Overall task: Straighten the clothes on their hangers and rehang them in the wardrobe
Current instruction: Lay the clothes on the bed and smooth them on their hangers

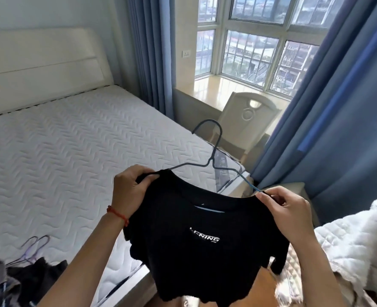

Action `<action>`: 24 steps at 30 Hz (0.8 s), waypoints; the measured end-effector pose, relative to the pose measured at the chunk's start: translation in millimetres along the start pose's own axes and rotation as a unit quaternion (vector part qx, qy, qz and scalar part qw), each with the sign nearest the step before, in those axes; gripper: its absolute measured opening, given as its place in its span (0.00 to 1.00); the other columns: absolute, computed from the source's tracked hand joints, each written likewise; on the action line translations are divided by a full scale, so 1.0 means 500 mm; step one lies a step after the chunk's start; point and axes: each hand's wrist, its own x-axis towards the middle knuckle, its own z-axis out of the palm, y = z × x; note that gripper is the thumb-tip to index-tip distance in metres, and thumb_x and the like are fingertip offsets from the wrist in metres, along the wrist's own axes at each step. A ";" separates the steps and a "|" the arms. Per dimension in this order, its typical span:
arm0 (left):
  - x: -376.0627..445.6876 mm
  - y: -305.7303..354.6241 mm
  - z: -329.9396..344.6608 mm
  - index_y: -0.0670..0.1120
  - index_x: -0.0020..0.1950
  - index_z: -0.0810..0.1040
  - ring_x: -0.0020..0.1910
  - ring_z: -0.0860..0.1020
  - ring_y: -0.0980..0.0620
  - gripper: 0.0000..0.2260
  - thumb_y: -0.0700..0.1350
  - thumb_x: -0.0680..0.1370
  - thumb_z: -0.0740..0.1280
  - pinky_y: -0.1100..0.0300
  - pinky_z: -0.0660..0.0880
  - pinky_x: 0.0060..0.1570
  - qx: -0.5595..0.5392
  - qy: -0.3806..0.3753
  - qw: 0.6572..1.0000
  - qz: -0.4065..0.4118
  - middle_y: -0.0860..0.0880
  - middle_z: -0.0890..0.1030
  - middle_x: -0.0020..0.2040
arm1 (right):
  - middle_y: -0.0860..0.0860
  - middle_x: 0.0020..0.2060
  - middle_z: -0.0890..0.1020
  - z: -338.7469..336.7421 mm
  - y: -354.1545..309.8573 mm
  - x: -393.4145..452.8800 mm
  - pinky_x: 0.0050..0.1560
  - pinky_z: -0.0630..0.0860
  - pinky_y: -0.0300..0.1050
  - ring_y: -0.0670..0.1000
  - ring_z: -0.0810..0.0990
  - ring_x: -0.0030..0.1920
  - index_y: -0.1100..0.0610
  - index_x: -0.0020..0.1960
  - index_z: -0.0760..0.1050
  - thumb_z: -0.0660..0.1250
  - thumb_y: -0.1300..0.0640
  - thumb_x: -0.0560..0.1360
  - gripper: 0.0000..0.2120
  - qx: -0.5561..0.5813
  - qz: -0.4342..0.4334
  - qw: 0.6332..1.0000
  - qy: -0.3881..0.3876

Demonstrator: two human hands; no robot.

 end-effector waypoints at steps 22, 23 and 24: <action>0.403 -0.061 0.477 0.45 0.37 0.82 0.39 0.78 0.61 0.03 0.38 0.69 0.74 0.77 0.71 0.39 -0.016 0.069 0.991 -0.110 0.67 0.80 0.37 | 0.37 0.34 0.81 0.112 0.259 0.743 0.37 0.69 0.21 0.33 0.77 0.39 0.48 0.37 0.79 0.74 0.58 0.68 0.07 0.026 -0.022 0.994 -0.103; 0.412 -0.068 0.498 0.45 0.37 0.82 0.39 0.78 0.61 0.03 0.38 0.68 0.74 0.77 0.71 0.39 -0.007 0.076 0.990 -0.119 0.67 0.80 0.37 | 0.43 0.31 0.81 0.127 0.273 0.779 0.37 0.68 0.21 0.32 0.76 0.39 0.51 0.39 0.80 0.73 0.59 0.68 0.04 0.022 -0.029 0.992 -0.118; 0.422 -0.075 0.521 0.45 0.37 0.82 0.39 0.78 0.62 0.03 0.38 0.68 0.74 0.77 0.71 0.39 0.002 0.084 0.988 -0.130 0.66 0.80 0.38 | 0.44 0.29 0.80 0.143 0.289 0.818 0.37 0.68 0.20 0.31 0.76 0.39 0.54 0.40 0.81 0.73 0.60 0.69 0.03 0.019 -0.037 0.990 -0.133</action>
